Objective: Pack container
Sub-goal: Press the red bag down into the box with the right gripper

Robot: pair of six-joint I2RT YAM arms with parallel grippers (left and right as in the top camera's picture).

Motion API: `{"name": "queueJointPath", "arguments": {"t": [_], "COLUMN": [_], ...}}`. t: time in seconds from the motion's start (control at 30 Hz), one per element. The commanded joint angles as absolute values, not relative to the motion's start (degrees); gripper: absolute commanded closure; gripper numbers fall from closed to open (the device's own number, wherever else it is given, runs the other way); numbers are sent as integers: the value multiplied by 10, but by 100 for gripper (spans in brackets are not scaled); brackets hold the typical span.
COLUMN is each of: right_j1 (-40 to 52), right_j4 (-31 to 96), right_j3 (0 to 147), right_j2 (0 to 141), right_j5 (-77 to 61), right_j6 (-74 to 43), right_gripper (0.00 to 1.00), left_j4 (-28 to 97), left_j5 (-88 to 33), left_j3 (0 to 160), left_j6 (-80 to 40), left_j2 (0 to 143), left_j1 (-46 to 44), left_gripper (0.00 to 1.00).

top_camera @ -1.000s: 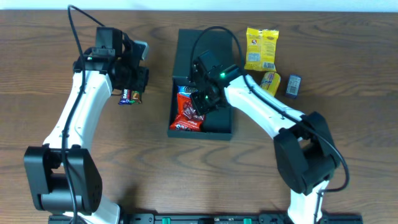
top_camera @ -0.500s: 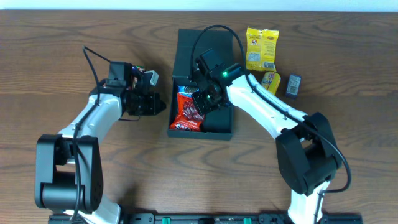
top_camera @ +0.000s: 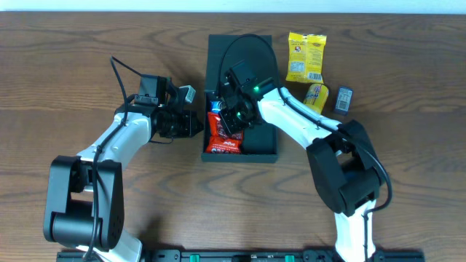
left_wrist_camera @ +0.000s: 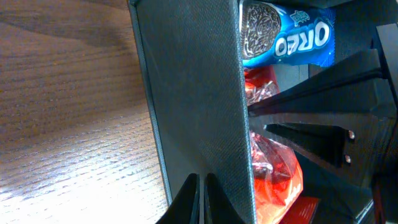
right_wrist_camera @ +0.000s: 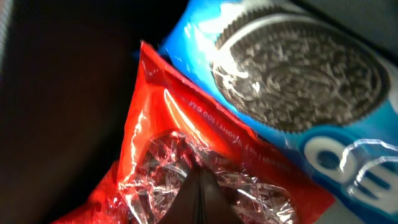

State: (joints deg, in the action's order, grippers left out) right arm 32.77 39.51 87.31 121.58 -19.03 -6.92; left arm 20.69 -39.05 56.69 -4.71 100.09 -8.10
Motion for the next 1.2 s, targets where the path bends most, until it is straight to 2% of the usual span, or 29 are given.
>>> {"name": "queueJointPath", "arguments": {"t": [0.0,0.27,0.5,0.73,1.17], "right_j1": [340,350,312,307,343], "right_j4": [385,377,528,631,517], "right_j3": [873,875,960,959,818], "right_j2": [1244,1244,1187,1144,1145], "right_j5": [-214,-229,-212,-213,-243], "right_j6": [-72,-73,-54,1,14], "right_gripper": [98,99,98,98,99], "left_j4": [207,207,207,207,207], "left_j5": [-399,-399,-399,-399,-399], "left_j3": [563,563,563,563,563], "left_j6": [-52,-52,-52,-52,-52], "left_j2": [1005,1005,1005,1005,1005], "left_j1": [-84,-84,-83,-83,-83], "left_gripper": [95,94,94,94,94]}}
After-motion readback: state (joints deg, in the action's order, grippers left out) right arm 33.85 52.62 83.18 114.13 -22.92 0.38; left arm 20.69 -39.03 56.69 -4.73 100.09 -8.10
